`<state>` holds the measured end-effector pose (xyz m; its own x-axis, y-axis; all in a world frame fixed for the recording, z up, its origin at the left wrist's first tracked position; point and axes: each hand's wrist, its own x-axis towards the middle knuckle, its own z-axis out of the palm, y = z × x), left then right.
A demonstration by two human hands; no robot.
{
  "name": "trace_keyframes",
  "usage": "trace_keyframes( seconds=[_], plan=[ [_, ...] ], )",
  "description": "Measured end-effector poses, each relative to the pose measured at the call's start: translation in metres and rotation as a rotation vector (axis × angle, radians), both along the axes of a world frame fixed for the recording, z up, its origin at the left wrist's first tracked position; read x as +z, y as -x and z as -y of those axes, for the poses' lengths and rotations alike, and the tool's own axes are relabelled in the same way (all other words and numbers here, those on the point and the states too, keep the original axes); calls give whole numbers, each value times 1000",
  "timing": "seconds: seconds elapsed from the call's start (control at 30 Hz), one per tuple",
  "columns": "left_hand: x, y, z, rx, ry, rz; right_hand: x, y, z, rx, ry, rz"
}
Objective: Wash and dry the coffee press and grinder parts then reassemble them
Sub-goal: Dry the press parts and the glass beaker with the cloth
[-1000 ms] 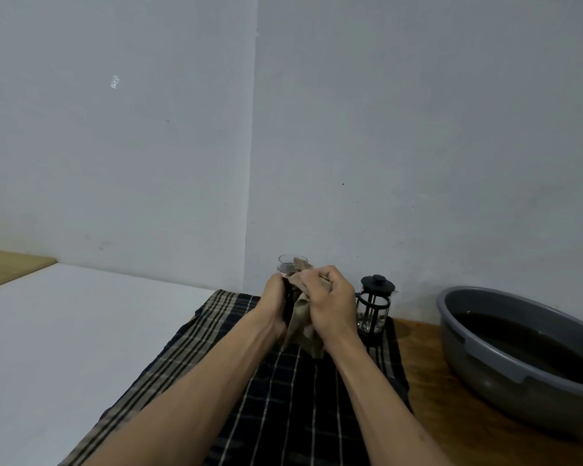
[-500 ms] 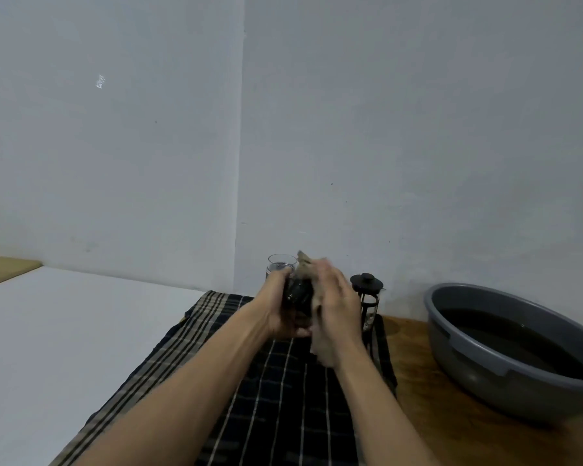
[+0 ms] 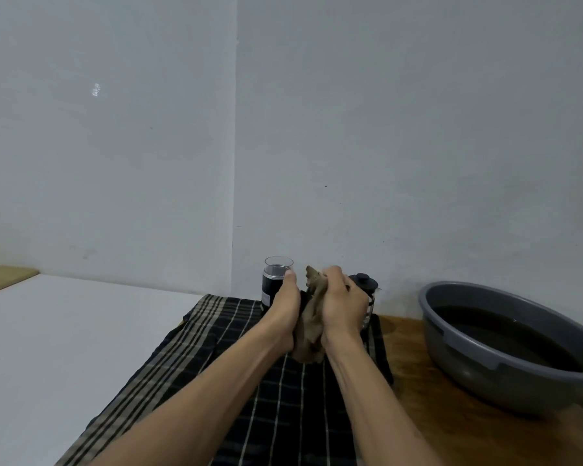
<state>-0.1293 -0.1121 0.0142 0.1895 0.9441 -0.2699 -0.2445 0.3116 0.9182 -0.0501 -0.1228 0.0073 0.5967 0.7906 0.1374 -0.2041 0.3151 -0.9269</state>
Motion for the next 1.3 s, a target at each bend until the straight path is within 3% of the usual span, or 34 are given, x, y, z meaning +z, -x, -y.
trace_keyframes(
  seconds=[0.17, 0.33, 0.43, 0.5, 0.57, 0.7, 0.83, 0.9, 0.97, 1.07, 1.2, 1.3],
  plan=[
    [-12, -14, 8, -64, -21, -46, 3, -16, 9, 45, 36, -366],
    [-19, 0, 1, -110, 44, -146, -14, -28, 3, 146, 152, -413],
    [-17, 13, -2, -146, 46, -131, -15, -37, 6, 171, -11, -694],
    [-19, 22, -8, -94, 23, -82, -16, -43, 5, 123, -58, -721],
    [-16, 24, -6, -88, 0, -4, -22, -35, 7, 130, 17, -501],
    [-14, 17, 0, -49, -33, -126, -32, 7, 19, 260, 105, 90],
    [-32, 14, -16, 93, -125, -371, -19, 5, 18, -118, 116, 390],
    [-31, 8, -10, 76, -126, -269, -17, 6, 13, -192, 145, 610],
    [-15, 3, 4, 19, -94, -113, -17, 9, 8, -215, 151, 673],
    [-14, -2, 6, 37, -48, 45, -4, 11, 16, -176, 177, 487],
    [-29, -11, 5, 178, -67, 43, 1, 9, 24, -71, 207, -151],
    [-40, -15, 9, 164, -131, 33, 3, 5, 24, 72, 146, -522]
  ],
)
